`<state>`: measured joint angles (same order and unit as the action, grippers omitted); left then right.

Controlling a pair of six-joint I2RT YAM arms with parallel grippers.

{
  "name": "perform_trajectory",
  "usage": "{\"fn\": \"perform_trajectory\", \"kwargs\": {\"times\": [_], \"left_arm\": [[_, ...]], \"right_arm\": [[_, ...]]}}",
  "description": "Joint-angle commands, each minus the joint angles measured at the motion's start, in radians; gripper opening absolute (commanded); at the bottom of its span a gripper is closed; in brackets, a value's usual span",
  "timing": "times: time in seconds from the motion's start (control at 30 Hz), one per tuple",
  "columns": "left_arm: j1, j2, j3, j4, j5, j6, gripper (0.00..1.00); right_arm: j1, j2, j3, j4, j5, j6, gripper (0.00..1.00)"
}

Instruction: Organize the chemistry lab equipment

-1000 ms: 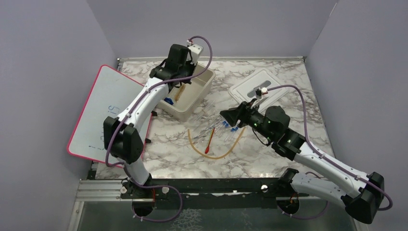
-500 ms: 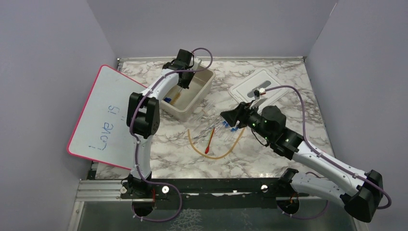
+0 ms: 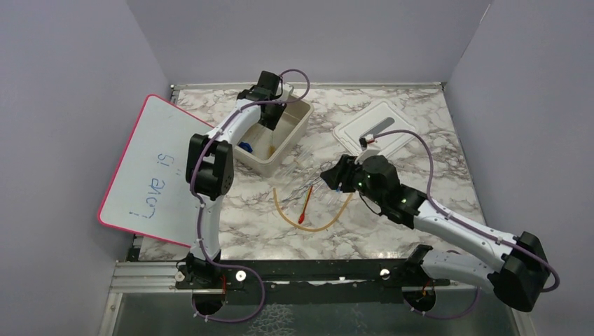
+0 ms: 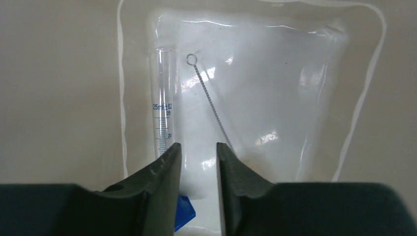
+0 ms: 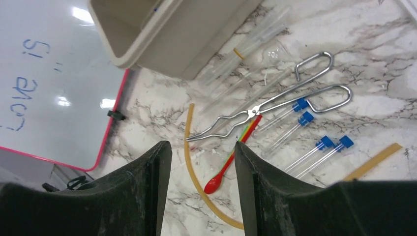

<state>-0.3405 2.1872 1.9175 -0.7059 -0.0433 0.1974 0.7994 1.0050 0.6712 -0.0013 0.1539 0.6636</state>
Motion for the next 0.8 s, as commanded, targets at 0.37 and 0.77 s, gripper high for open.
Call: {"fn": "perform_trajectory", "kwargs": {"times": [0.37, 0.77], "left_arm": [[0.003, -0.481, -0.122, 0.021, 0.219, -0.157, 0.62], [0.001, -1.017, -0.758, 0.442, 0.334, -0.307, 0.65]], "right_arm": [[-0.004, 0.421, 0.245, -0.188, 0.006, 0.123, 0.52], [-0.038, 0.724, 0.406, -0.125, 0.008, 0.340, 0.27]]}}
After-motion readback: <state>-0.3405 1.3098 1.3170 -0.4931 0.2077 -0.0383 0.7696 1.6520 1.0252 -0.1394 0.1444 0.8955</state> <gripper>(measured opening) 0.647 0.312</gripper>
